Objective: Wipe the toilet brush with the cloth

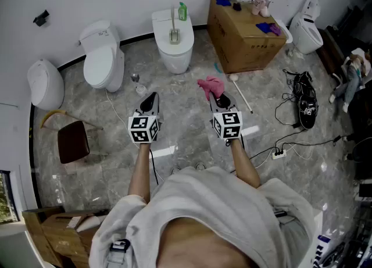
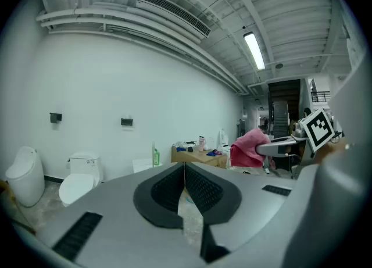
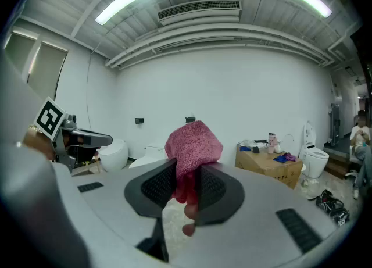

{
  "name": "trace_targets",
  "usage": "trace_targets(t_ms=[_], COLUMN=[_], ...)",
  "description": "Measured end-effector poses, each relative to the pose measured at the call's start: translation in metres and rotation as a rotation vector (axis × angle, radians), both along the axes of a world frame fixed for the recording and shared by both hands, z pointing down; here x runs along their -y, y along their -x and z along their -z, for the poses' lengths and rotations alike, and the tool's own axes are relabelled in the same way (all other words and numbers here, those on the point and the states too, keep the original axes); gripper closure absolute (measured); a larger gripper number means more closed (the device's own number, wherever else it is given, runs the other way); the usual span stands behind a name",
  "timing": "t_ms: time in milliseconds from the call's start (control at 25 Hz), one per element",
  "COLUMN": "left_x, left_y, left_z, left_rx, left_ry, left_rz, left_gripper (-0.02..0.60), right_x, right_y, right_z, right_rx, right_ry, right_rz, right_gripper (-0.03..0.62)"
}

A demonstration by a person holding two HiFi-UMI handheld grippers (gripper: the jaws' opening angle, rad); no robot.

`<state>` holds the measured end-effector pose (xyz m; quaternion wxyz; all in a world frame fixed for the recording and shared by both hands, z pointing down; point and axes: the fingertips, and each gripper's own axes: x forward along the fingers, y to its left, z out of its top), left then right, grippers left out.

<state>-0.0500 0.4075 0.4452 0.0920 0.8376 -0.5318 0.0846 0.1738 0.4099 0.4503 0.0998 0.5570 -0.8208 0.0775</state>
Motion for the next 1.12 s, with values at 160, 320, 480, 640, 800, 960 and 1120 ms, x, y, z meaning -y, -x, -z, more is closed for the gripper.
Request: trace_targets(t_ms=[160, 320, 480, 640, 800, 960, 1120], left_x=[0.003, 0.003, 0.001, 0.003, 0.004, 0.005, 0.006], left_y=[-0.004, -0.013, -0.028, -0.044, -0.058, -0.067, -0.066], left_z=[0.000, -0.001, -0.004, -0.007, -0.012, -0.018, -0.031], left_rx=[0.000, 0.002, 0.004, 0.008, 0.015, 0.014, 0.010], left_ry=[0.001, 0.007, 0.013, 0.020, 0.030, 0.038, 0.068], left_rz=[0.003, 0.002, 0.000, 0.005, 0.006, 0.016, 0.033], left_gripper=[0.558, 0.558, 0.558, 0.558, 0.558, 0.558, 0.558], right_x=[0.003, 0.004, 0.004, 0.008, 0.010, 0.015, 0.023], right_y=[-0.004, -0.008, -0.017, -0.028, -0.037, -0.040, -0.038], right_z=[0.000, -0.001, -0.001, -0.001, -0.008, -0.013, -0.019], right_rx=[-0.002, -0.010, -0.006, 0.010, 0.004, -0.002, -0.013], right_ry=[0.002, 0.007, 0.003, 0.001, 0.006, 0.012, 0.022], right_rz=[0.006, 0.021, 0.034, 0.052, 0.066, 0.084, 0.099], right_gripper=[0.505, 0.505, 0.505, 0.505, 0.505, 0.505, 0.505])
